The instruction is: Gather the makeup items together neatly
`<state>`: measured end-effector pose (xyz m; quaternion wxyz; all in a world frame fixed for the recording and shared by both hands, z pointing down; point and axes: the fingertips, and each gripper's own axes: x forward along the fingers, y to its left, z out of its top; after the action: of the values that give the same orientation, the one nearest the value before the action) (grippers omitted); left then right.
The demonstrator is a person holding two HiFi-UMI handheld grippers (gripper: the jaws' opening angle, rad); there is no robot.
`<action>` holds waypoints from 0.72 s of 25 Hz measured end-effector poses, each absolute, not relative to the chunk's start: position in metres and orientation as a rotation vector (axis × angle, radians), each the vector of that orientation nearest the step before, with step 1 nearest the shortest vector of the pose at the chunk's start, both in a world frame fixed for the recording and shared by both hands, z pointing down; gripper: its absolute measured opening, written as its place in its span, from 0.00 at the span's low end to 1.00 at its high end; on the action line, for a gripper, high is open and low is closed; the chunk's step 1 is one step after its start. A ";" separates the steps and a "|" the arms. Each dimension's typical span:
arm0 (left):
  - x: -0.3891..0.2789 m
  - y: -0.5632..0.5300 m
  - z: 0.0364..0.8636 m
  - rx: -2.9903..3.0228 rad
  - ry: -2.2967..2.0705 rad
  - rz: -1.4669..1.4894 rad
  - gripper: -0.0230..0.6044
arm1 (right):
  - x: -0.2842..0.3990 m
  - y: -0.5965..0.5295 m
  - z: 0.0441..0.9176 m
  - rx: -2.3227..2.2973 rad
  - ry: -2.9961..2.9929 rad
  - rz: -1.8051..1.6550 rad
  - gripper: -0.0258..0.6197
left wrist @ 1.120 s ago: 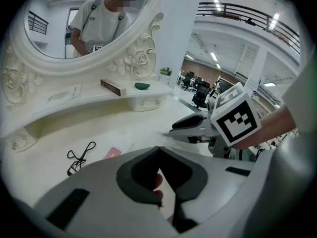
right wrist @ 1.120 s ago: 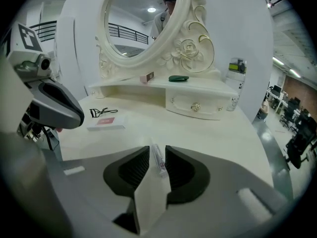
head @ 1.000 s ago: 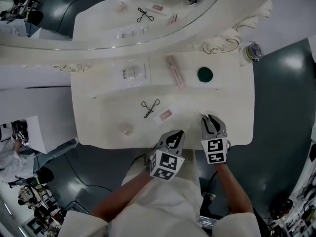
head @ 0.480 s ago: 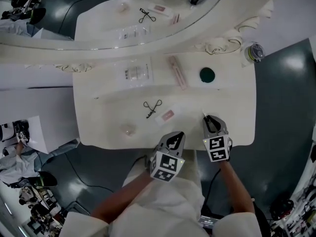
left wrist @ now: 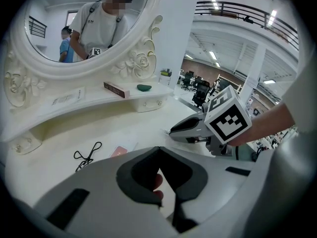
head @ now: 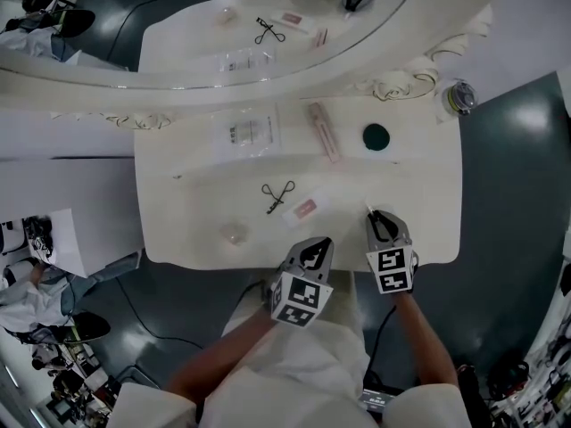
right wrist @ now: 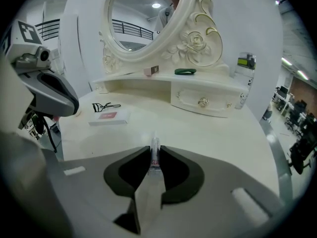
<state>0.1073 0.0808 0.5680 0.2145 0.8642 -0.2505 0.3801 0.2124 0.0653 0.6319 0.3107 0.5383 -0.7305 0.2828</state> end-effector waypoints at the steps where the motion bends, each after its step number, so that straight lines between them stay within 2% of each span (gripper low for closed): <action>1: 0.107 0.081 0.567 2.399 -0.695 1.053 0.04 | 0.212 0.066 0.630 1.430 -1.929 0.748 0.13; 18: 0.107 0.083 0.567 2.379 -0.698 1.027 0.04 | 0.228 0.074 0.614 1.653 -1.846 0.791 0.13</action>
<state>0.1074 0.0832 0.5668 0.2271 0.8634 -0.2533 0.3727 0.2282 0.0744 0.6138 0.2673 0.6124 -0.6839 0.2931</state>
